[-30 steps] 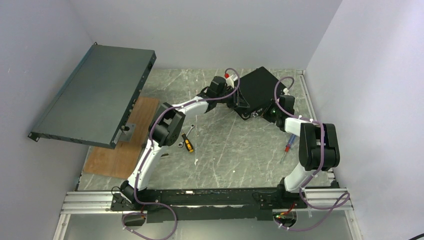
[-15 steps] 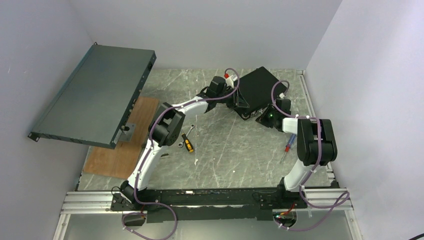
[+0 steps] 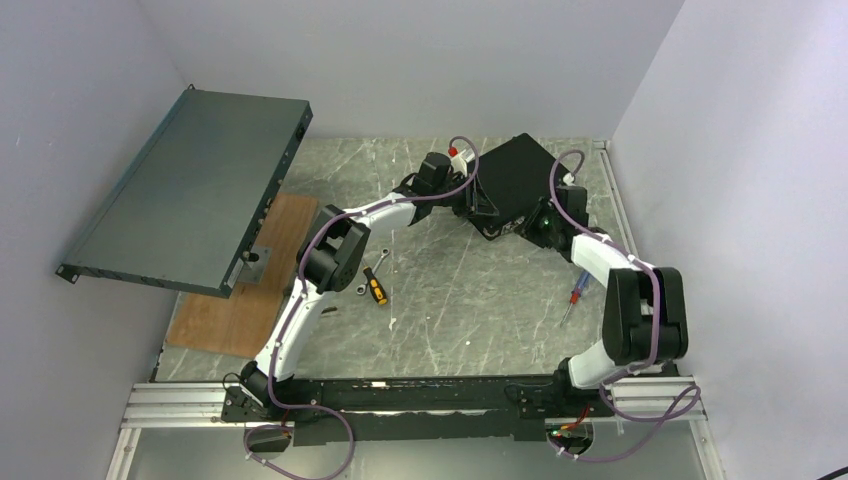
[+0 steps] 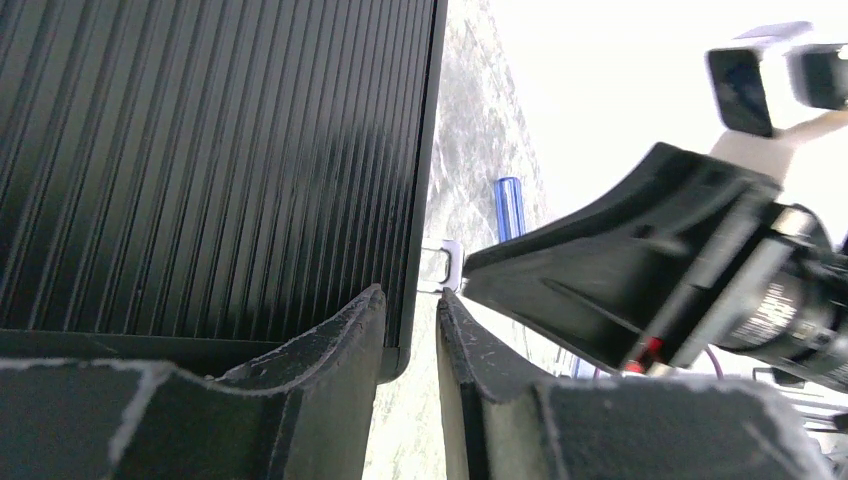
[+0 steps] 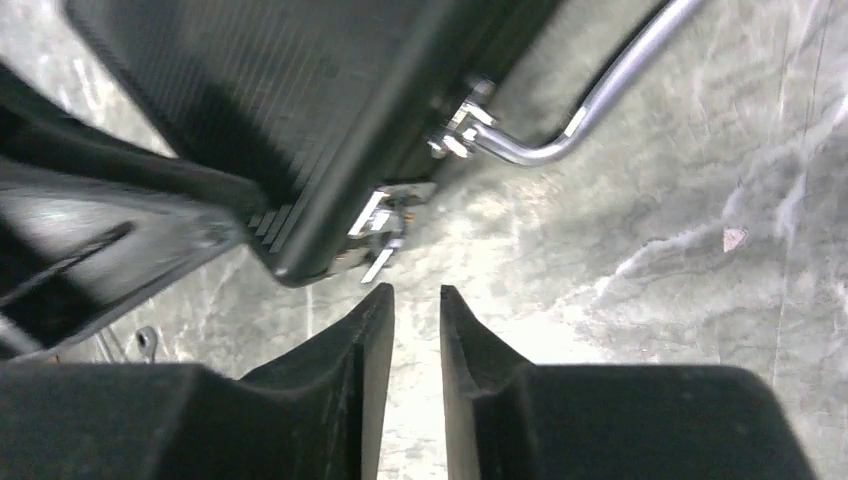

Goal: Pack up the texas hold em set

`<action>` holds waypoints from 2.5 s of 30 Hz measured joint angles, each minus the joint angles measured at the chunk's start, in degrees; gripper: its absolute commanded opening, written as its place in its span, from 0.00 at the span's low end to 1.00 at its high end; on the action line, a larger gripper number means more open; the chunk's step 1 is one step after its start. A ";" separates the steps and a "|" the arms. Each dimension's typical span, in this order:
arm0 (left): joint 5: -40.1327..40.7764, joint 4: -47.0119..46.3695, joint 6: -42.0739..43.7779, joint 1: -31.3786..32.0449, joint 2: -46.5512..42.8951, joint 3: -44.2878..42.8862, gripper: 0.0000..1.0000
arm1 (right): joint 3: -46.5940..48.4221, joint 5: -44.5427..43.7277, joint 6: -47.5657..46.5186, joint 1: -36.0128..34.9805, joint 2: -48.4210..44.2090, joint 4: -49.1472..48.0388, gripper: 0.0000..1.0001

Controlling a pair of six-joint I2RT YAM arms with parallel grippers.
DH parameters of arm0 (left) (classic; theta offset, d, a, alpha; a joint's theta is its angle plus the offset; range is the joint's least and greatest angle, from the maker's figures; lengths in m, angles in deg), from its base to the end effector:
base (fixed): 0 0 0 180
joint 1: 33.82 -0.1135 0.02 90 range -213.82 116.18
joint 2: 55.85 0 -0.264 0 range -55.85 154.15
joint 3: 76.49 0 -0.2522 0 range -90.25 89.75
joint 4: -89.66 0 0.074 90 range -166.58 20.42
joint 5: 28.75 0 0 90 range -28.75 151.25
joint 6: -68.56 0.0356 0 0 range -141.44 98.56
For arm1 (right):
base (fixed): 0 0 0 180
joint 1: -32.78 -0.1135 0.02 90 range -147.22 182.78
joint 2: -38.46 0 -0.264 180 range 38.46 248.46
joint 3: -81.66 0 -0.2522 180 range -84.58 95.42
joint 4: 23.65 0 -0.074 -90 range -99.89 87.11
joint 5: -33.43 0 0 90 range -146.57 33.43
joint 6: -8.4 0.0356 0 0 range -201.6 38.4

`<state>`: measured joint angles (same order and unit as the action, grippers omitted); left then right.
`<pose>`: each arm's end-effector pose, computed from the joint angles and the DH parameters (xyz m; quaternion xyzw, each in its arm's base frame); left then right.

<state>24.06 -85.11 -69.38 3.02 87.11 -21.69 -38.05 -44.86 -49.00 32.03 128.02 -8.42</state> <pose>0.4394 -0.3561 0.1556 0.0988 0.8036 -0.5491 0.2072 0.3155 0.0114 0.1779 0.2138 0.8930 0.2005 0.3415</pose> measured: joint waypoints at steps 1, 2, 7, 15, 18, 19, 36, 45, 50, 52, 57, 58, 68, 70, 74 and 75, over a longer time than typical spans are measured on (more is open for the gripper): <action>-0.07 0.02 0.00 0.00 0.00 0.00 0.34 | 0.35 -0.50 -0.26 -0.35 -1.38 0.70 0.35; -0.09 0.02 0.00 -0.02 0.00 0.00 0.34 | 0.70 -0.85 -0.55 -0.66 -2.71 1.09 0.37; -0.09 0.02 0.00 -0.02 0.00 0.00 0.34 | 2.08 -0.46 -1.20 -1.29 -3.50 1.07 0.38; -0.17 -0.28 0.00 -0.04 0.00 0.22 0.34 | 3.02 0.15 -2.12 -1.62 3.45 0.02 0.27; -0.33 -0.44 0.00 -0.07 0.00 0.28 0.34 | 3.30 0.48 -2.05 -1.95 4.17 -0.94 0.23; -0.33 -0.46 0.00 -0.07 0.00 0.31 0.34 | 3.30 0.44 -2.05 -2.05 4.17 -1.14 0.22; -0.81 -1.16 -0.07 -0.26 -0.33 1.20 0.34 | -2.38 8.68 5.79 2.99 5.77 -9.92 0.44; -0.92 -1.27 -0.46 -0.33 -0.33 1.31 0.33 | -4.24 17.66 11.19 8.57 11.85 -17.77 0.45; -0.98 -1.22 -0.44 -0.37 -0.33 1.31 0.33 | -4.72 18.71 11.98 9.16 12.13 -19.17 0.46; -0.98 -1.22 -0.44 -0.37 -0.33 1.31 0.33 | -4.92 18.78 12.00 9.20 11.93 -19.43 0.49; -1.03 -1.22 -0.44 -0.37 -0.33 1.31 0.33 | -4.74 16.17 10.86 9.40 9.11 -15.89 0.58; -1.03 -1.22 -0.42 -0.39 -0.33 1.29 0.33 | -4.22 15.41 10.67 9.68 8.33 -14.49 0.61; -1.33 -1.70 -0.42 -0.44 -0.33 1.51 0.34 | 15.39 4.96 6.23 12.98 8.02 -3.93 0.82; -1.40 -1.62 -0.37 -0.46 -0.33 1.46 0.33 | 20.59 2.99 4.94 13.38 10.32 -2.12 0.82; -1.55 -1.55 -0.28 -0.50 -0.33 1.44 0.34 | 26.43 0.81 3.34 14.21 14.71 0.39 0.71; -1.57 -1.55 -0.28 -0.52 -0.33 1.44 0.34 | 26.69 0.61 2.97 14.47 15.45 0.96 0.65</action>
<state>22.49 -86.67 -69.67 2.49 86.78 -20.24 -11.37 -44.25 -46.02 46.49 143.47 -7.45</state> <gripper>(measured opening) 0.332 0.770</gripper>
